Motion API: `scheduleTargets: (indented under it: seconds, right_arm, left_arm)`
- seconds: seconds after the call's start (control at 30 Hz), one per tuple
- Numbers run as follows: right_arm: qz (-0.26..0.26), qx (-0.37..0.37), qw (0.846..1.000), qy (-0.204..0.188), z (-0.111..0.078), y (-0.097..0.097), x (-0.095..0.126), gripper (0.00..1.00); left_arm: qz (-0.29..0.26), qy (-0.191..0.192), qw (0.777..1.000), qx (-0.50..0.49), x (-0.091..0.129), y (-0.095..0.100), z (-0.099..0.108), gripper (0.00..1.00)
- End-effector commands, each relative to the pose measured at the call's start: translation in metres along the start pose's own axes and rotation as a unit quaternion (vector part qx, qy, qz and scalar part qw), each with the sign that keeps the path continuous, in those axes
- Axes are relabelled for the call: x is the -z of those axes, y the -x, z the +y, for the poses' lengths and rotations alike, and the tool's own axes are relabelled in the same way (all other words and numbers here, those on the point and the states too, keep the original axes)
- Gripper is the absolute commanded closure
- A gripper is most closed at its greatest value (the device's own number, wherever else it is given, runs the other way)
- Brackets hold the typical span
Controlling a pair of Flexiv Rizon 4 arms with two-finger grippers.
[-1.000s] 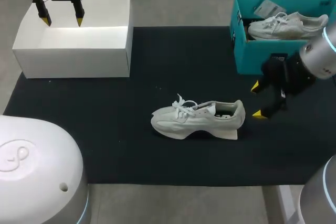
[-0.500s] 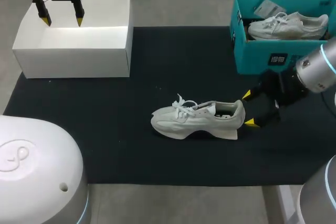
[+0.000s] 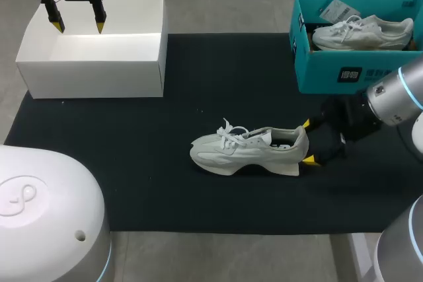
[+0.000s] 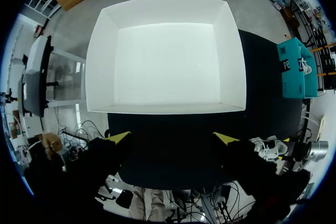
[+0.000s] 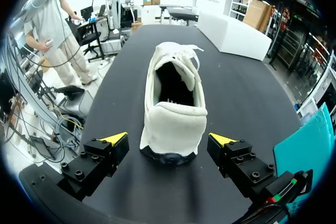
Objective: Take the shoe out of the shoebox, open the shoe tongue, remove and reinsert the insole, then place the shoe into the shoebox
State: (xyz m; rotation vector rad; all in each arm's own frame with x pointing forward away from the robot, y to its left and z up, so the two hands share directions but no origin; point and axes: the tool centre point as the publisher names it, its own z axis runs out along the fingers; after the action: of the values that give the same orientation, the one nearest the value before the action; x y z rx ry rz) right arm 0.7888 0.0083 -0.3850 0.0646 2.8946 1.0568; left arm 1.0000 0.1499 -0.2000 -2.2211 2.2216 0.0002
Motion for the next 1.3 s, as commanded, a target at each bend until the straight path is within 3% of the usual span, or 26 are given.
scheduleTargets:
  seconds: [0.03, 0.37, 0.8, 0.83, 0.87, 0.9, 1.3]
  right_arm:
    - [0.004, -0.002, 1.000, 0.001, 0.000, 0.006, -0.014, 0.00]
    - [0.002, -0.030, 0.999, 0.019, 0.002, 0.004, -0.040, 0.00]
    - [0.004, -0.043, 0.999, 0.013, -0.004, 0.006, -0.056, 0.00]
    - [0.004, -0.046, 0.999, 0.010, -0.005, 0.006, -0.057, 0.42]
    - [0.004, -0.047, 0.999, 0.010, -0.005, 0.006, -0.058, 0.76]
    - [0.004, -0.046, 0.999, 0.011, -0.004, 0.006, -0.057, 1.00]
    - [0.005, -0.046, 0.999, 0.010, -0.003, 0.006, -0.058, 1.00]
  left_arm:
    - [0.000, 0.000, 1.000, 0.000, 0.000, 0.000, 0.000, 0.00]
    - [0.000, 0.000, 1.000, 0.000, 0.000, 0.000, 0.000, 0.00]
    - [0.000, 0.000, 1.000, 0.000, 0.000, 0.000, 0.000, 0.00]
    - [0.000, 0.000, 1.000, 0.000, 0.000, 0.000, 0.000, 0.00]
    - [0.000, 0.000, 1.000, 0.000, 0.000, 0.000, 0.000, 0.00]
    - [0.000, 0.000, 1.000, 0.000, 0.000, 0.000, 0.000, 0.00]
    - [0.000, 0.000, 1.000, 0.000, 0.000, 0.000, 0.000, 0.00]
